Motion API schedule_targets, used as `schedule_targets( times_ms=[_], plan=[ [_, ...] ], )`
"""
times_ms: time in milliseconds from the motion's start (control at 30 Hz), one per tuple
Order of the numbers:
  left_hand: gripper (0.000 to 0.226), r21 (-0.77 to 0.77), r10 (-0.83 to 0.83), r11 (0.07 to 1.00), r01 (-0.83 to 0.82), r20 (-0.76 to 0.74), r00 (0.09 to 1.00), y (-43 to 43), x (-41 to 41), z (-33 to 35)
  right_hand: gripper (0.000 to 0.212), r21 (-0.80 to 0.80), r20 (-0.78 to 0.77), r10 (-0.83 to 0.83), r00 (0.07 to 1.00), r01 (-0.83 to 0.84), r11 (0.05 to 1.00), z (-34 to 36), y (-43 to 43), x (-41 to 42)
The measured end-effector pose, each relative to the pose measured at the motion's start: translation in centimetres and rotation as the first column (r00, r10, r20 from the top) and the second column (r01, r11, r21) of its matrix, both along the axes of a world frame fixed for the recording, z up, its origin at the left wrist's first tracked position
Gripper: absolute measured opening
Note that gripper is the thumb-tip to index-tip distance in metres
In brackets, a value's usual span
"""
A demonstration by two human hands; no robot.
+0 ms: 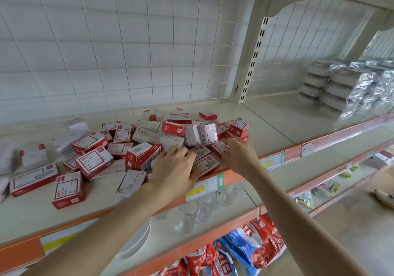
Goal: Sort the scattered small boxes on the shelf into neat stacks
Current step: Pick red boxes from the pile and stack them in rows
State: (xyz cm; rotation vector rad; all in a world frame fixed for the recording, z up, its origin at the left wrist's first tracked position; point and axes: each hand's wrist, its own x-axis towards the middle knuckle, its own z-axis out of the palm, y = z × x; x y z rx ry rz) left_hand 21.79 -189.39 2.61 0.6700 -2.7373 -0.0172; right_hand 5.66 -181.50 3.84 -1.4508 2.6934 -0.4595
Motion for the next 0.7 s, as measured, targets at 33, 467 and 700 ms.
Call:
schedule_targets(
  times_ms=[33,467,700],
  plan=[
    [0.035,0.004,0.007,1.0,-0.007,0.005,1.0,-0.1,-0.2,-0.1,0.021,0.005,-0.02,0.017,1.0,-0.017,1.0,0.1,0.4,0.0],
    [0.051,0.37,-0.168,0.904,0.214,-0.153,0.974,-1.8,-1.9,3.5,0.05,-0.164,0.028,0.372,0.928,-0.363,0.917,2.4,2.7,1.8],
    [0.051,0.244,-0.075,0.96,0.136,-0.244,0.967,-2.1,-0.2,2.8,0.046,-0.397,0.371,0.284,0.884,-0.125,0.909,1.4,1.5,2.4]
  ],
)
